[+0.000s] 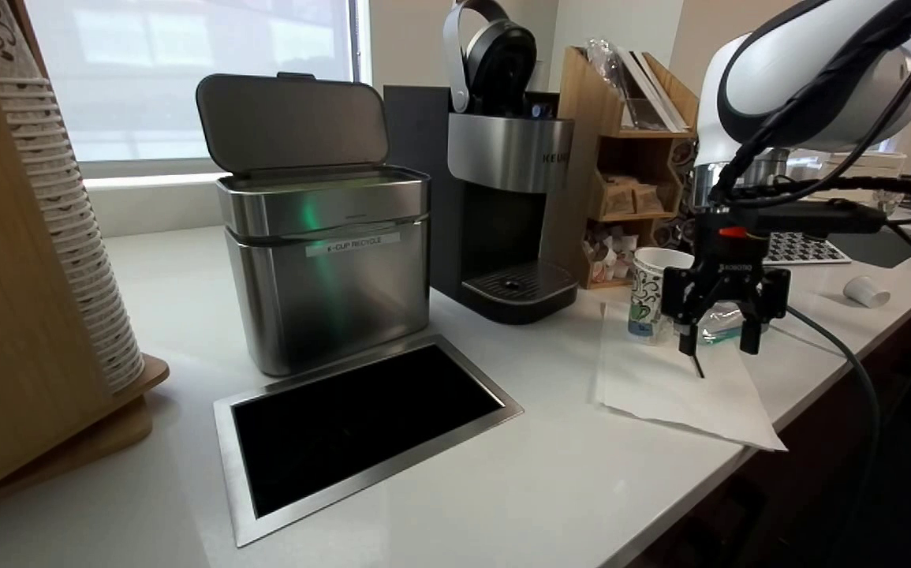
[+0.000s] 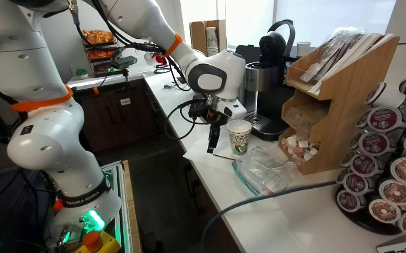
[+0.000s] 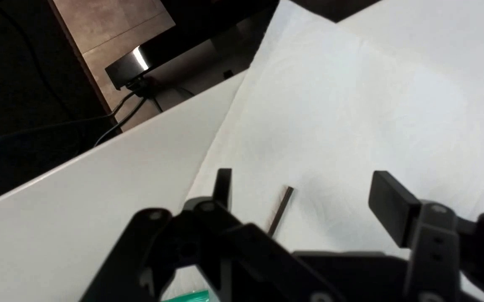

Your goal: Put the black straw from the napkin in the stacked coffee cups on the napkin.

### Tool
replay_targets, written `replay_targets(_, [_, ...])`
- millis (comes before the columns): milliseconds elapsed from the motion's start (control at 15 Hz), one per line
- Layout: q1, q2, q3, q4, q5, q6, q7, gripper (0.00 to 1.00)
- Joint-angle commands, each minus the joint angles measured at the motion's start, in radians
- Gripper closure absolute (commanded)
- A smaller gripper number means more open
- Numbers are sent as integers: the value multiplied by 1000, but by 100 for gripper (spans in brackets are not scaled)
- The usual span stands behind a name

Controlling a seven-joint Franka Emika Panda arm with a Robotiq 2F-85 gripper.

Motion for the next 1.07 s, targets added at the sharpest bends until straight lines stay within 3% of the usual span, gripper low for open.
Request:
replay_targets(0, [23,50,-21,30,-34,31,32,10])
replay_targets(400, [40,89,-26,47,-52,78,50,20])
replay_targets(533, [46,97,-27,51,-53,83,49,39])
replay_targets(733, [52,108,-29,58,-55,83,48,57])
replay_targets(867, [55,114,-29,62,-51,82,45,61])
replay_targets(1000, [56,116,-29,62,-46,79,40,59])
